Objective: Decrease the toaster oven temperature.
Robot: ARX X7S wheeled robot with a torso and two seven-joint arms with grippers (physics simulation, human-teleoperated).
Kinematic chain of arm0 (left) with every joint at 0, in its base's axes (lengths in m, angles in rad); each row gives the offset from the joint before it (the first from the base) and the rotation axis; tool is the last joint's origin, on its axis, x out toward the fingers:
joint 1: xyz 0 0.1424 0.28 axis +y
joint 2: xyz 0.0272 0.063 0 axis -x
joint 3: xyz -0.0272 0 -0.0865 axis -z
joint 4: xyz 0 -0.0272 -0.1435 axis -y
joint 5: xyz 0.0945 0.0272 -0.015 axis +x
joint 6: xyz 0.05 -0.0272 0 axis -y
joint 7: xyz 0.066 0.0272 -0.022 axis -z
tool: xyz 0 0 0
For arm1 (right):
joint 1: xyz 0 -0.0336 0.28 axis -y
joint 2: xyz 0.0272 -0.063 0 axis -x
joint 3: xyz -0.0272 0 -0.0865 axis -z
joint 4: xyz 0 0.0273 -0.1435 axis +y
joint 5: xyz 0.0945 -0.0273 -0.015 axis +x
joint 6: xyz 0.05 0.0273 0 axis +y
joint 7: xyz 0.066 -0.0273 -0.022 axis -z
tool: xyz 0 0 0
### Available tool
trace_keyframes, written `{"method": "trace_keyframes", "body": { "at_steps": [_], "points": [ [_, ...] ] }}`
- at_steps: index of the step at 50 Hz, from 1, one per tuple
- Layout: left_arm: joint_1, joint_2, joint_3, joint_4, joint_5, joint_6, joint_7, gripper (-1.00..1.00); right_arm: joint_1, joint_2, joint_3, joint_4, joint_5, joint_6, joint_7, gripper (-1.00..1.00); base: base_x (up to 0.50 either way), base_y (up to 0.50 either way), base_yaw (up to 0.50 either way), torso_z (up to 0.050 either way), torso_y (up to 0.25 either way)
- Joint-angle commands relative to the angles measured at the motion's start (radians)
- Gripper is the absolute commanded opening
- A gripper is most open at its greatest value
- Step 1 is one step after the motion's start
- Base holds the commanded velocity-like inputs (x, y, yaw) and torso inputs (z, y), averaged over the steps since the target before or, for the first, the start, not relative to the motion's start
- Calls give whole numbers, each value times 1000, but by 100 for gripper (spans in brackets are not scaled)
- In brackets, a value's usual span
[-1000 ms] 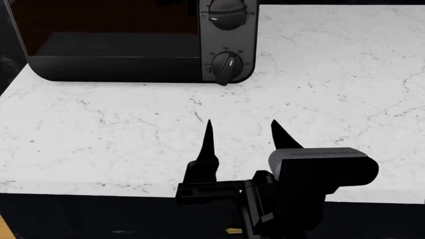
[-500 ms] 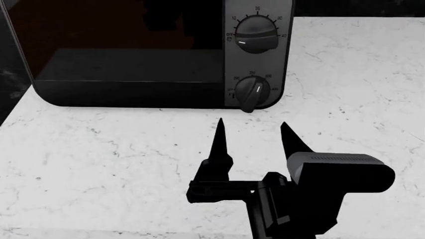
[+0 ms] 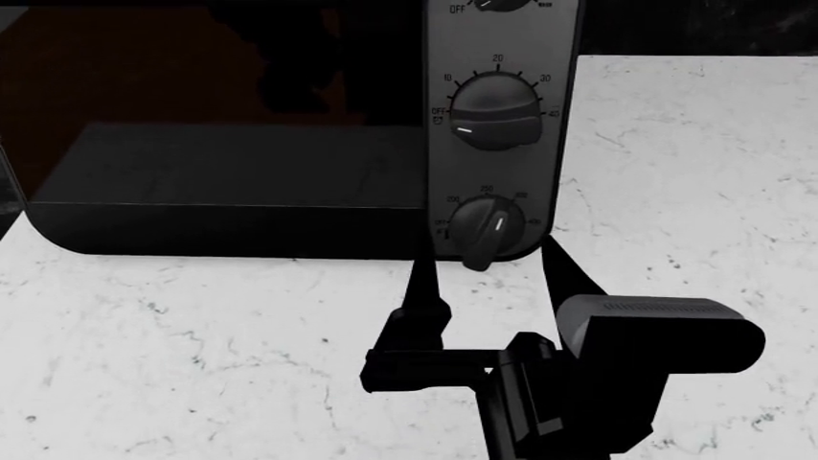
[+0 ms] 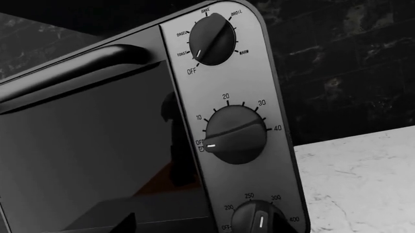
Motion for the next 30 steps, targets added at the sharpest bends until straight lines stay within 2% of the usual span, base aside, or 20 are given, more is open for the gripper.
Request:
{"method": "trace_keyframes", "body": {
  "at_steps": [1, 10, 22, 30],
  "points": [
    [-3, 7, -7, 0, 8, -2, 10, 100, -1, 1, 5, 7, -6, -18, -1, 100, 219, 0, 0, 0, 0],
    [-9, 6, -4, -3, 6, -9, 4, 100, 1, 8, -3, -2, 7, 17, 37, 100, 89, 0, 0, 0, 0],
    [-19, 3, -6, -9, -6, -15, 1, 100, 82, 5, 45, -48, 90, 253, 199, 100, 0, 0, 0, 0, 0],
    [-21, -2, -10, -4, -15, -20, -3, 100, 139, -20, 99, -15, 167, 321, 247, 100, 0, 0, 0, 0, 0]
  ]
}}
